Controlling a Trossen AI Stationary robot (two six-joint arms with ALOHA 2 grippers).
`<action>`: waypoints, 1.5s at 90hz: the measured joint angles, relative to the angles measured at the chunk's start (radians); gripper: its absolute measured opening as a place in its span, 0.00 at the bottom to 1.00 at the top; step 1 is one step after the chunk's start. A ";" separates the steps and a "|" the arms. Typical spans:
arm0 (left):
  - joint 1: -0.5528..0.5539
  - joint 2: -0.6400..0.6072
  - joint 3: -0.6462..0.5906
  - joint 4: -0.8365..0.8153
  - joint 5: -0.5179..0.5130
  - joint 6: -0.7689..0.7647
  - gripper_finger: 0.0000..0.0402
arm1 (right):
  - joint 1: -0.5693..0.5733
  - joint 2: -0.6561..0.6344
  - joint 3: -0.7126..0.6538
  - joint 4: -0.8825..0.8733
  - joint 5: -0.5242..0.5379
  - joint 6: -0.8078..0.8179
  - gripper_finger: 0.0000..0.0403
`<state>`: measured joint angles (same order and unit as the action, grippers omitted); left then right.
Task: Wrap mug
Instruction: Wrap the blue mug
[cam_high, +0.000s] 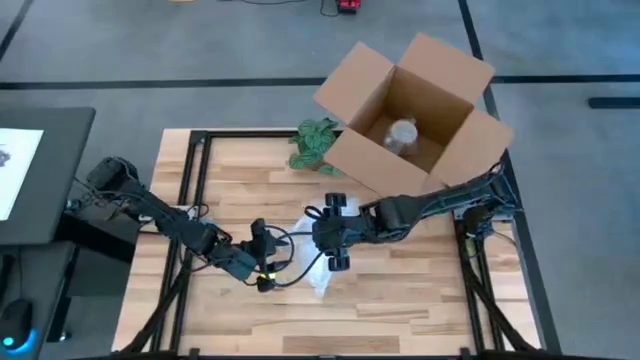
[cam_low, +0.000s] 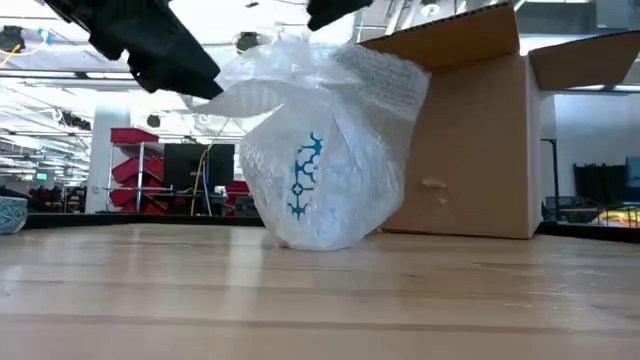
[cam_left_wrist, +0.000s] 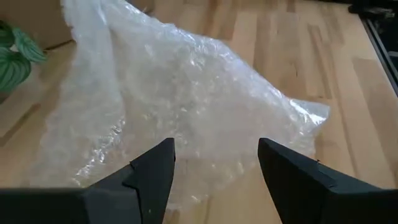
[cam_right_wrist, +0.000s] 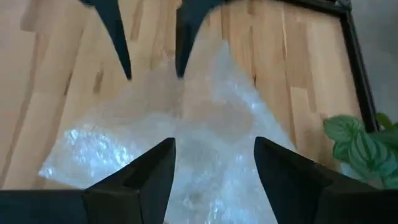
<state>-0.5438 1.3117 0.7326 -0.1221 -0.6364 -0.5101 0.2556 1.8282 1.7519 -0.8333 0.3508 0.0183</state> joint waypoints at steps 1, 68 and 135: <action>0.000 0.000 0.000 -0.001 0.000 0.000 0.53 | 0.000 0.000 0.000 -0.005 0.000 0.004 0.52; -0.029 -0.001 0.005 -0.079 0.188 -0.101 0.53 | -0.201 0.086 -0.095 0.149 -0.056 0.081 0.32; -0.168 -0.086 0.007 0.004 0.140 -0.033 0.53 | -0.111 0.070 0.059 -0.018 -0.238 0.162 0.24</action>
<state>-0.7116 1.2259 0.7399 -0.1181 -0.4960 -0.5429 0.1442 1.8983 1.8111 -0.8512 0.1123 0.1806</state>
